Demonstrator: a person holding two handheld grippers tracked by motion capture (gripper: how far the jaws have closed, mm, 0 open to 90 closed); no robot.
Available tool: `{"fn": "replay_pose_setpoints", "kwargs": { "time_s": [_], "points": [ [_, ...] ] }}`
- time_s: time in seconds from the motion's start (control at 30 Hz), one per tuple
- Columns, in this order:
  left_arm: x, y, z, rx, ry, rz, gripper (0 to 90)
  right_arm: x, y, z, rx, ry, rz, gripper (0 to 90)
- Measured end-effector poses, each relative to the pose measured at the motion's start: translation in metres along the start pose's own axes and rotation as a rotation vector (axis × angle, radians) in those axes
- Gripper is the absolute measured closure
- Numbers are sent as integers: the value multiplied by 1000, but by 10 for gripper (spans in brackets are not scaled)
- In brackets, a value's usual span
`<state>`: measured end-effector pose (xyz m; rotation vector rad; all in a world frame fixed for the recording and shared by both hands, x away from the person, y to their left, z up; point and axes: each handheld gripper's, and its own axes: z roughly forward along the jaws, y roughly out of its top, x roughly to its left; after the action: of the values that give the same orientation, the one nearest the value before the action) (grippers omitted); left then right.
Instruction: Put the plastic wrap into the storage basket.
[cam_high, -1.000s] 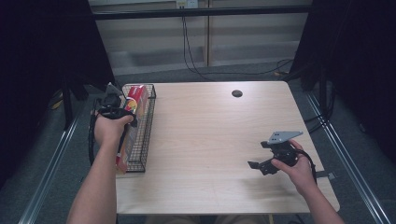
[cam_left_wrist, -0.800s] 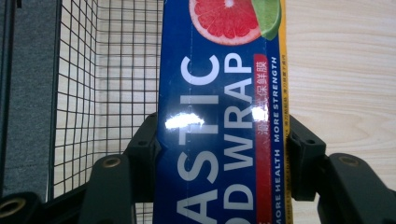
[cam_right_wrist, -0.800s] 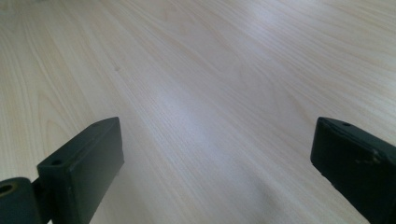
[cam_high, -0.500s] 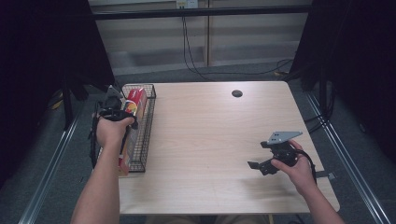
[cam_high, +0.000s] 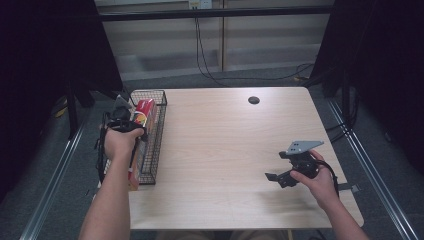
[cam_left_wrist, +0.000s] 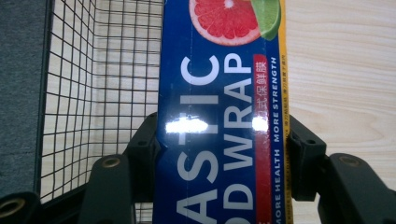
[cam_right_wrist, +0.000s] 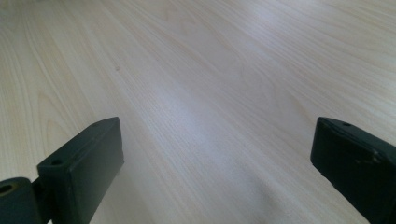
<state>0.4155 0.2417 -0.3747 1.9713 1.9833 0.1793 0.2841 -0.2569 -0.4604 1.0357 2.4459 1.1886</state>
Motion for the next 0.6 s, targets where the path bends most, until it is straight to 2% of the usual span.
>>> {"fn": "replay_pose_setpoints", "kwargs": {
  "time_s": [0.1, 0.27, 0.3, 0.33, 0.37, 0.6],
  "points": [
    [0, 1, 0, -2, 9, 19, 424, 1, 0, 1, 2, 2, -3, 21],
    [-2, 1, 1, -1, 19, 6, 422, 1, 0, 1, 2, 2, -6, 21],
    [-1, 1, 2, -2, 26, 15, 423, 1, 0, 1, 1, 3, -5, 21],
    [-3, 1, 2, -1, 23, 0, 422, 0, 0, 1, 1, 2, -6, 21],
    [-2, 1, 3, 3, 30, 12, 422, 0, 0, 1, 2, 1, -7, 21],
    [-4, 1, 8, 7, 25, 3, 421, 0, 0, 0, 2, 2, -4, 21]
  ]
}}
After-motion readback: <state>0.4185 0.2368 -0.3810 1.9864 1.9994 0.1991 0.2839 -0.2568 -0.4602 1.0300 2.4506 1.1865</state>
